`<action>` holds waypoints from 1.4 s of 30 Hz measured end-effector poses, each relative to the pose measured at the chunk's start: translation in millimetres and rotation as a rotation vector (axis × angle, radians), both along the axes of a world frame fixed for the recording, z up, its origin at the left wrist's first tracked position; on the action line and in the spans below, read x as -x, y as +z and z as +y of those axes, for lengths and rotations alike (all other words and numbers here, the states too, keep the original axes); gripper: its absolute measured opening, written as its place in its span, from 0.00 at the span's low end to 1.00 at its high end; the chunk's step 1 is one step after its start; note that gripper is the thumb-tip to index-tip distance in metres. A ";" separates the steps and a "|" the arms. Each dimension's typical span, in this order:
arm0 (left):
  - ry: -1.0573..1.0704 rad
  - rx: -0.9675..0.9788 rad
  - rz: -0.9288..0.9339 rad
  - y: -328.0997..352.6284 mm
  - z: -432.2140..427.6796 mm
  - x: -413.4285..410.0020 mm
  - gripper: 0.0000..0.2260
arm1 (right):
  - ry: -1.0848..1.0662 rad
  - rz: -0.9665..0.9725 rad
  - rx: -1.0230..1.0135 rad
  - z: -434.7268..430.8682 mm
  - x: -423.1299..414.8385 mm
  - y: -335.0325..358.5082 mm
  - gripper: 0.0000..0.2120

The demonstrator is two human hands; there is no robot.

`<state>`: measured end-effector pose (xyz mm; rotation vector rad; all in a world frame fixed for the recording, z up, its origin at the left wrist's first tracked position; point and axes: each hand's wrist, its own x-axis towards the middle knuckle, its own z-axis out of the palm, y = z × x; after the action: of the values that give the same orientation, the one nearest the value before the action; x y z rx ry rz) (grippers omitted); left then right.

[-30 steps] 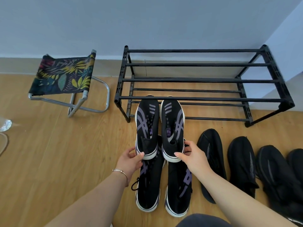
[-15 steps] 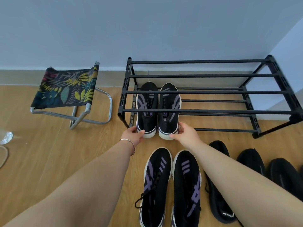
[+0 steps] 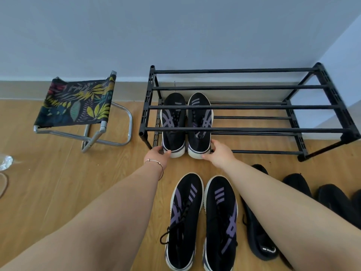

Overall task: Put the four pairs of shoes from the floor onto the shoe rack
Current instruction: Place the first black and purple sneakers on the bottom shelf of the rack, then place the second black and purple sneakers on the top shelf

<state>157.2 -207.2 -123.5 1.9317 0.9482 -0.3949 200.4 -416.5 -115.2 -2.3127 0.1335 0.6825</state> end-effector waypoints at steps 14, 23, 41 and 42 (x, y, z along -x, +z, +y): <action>-0.980 -0.753 0.060 22.0 -59.6 92.4 0.28 | 0.746 -0.528 0.411 -50.0 100.9 12.2 0.29; -1.182 -0.802 0.146 3.6 -69.2 155.1 0.29 | 1.026 -0.485 0.444 -99.9 162.4 -16.4 0.30; -0.176 0.000 0.296 -24.6 -65.6 185.4 0.33 | -0.276 0.288 -0.019 -90.9 195.2 -39.4 0.27; -0.147 0.018 0.281 -25.8 -65.8 186.9 0.31 | -0.301 0.297 -0.034 -91.2 195.1 -41.7 0.29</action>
<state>-29.7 -273.1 -149.2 1.9685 0.9776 -0.7744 5.3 -507.7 -156.9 -2.0864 0.5891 0.8575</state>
